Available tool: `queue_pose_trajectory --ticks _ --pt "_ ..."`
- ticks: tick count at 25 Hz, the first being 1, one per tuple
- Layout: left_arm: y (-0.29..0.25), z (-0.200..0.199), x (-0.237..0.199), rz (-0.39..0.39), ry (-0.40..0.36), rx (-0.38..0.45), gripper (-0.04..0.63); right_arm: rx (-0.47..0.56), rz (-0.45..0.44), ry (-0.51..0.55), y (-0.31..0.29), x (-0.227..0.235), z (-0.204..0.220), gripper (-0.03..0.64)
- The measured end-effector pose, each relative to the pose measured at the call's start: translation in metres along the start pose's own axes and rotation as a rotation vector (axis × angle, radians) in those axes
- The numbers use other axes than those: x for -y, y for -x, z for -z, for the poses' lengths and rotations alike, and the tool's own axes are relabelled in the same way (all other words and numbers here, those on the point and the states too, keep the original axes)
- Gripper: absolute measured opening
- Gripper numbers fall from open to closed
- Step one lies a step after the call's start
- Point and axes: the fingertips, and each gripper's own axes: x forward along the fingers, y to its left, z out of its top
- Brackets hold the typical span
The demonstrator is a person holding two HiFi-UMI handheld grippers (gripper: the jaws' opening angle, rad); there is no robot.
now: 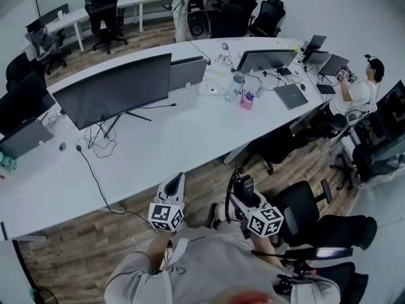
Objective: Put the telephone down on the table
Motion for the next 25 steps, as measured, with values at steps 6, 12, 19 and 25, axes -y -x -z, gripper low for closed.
queue_pose_trajectory --ticks 6,12,19,25 --pt "-0.011 0.021 0.003 0.056 0.103 -0.072 0.009 0.014 0.022 0.002 -0.012 0.005 -0.014 0.282" --pt "0.003 0.019 0.004 0.05 0.095 -0.078 0.011 -0.018 0.026 0.002 -0.047 0.028 -0.025 0.282" --pt "0.023 0.005 -0.063 -0.228 0.148 0.016 0.011 -0.007 -0.093 0.078 -0.14 0.032 -0.068 0.282" --pt "-0.002 -0.013 -0.103 -0.386 0.142 0.04 0.009 0.005 -0.181 0.078 -0.216 0.055 -0.102 0.282"
